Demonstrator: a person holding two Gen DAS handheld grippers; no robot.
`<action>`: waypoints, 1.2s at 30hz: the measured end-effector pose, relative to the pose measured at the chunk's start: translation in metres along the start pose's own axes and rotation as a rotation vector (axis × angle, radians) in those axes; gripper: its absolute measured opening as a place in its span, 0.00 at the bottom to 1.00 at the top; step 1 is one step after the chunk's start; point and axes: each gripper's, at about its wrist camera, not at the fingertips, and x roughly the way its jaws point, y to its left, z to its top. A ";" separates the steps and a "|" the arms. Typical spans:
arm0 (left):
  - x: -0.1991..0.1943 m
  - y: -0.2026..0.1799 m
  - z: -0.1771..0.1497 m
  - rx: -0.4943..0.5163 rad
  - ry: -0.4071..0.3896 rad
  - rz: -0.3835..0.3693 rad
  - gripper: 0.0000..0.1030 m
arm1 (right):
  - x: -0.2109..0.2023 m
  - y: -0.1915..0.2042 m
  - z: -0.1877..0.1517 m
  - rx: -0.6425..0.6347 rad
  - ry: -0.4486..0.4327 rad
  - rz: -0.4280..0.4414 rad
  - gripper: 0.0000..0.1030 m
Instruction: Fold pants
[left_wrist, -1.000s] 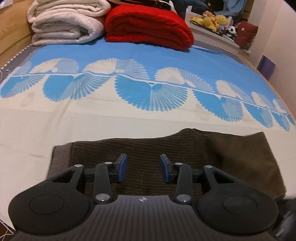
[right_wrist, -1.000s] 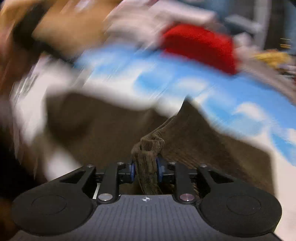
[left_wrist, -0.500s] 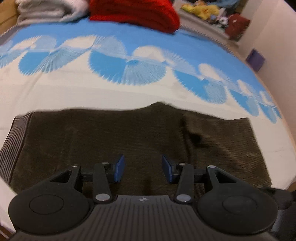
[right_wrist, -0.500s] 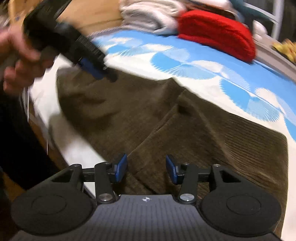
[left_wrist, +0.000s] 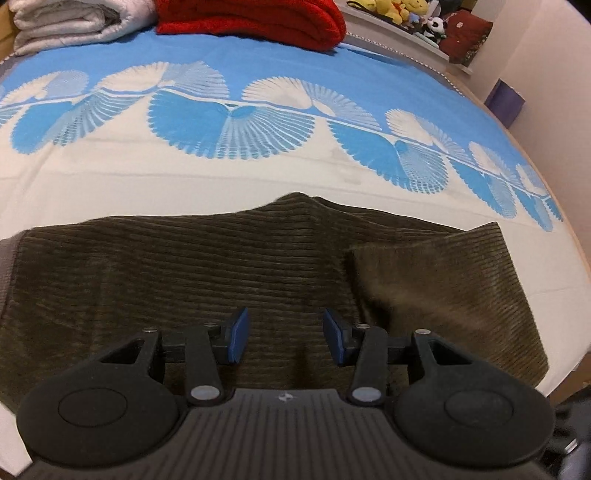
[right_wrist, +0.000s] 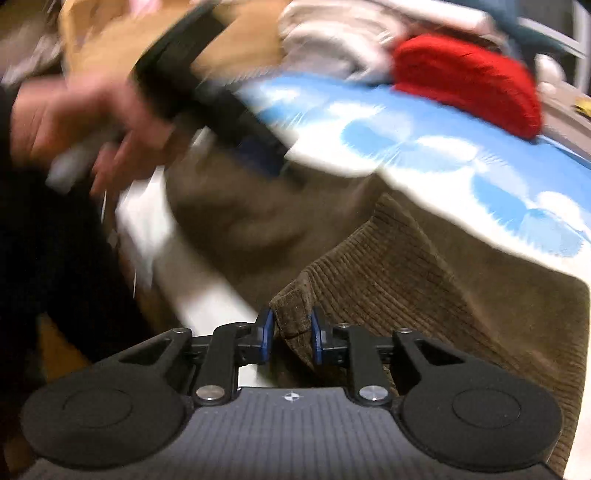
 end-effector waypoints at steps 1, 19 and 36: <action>0.003 -0.002 0.001 -0.007 0.007 -0.013 0.47 | 0.007 0.006 -0.006 -0.041 0.036 -0.012 0.26; 0.097 -0.026 0.022 -0.252 0.203 -0.249 0.53 | 0.042 0.049 -0.024 -0.412 0.096 -0.205 0.29; 0.054 -0.054 0.045 0.054 -0.129 0.013 0.23 | -0.021 0.012 0.010 -0.008 -0.162 -0.026 0.37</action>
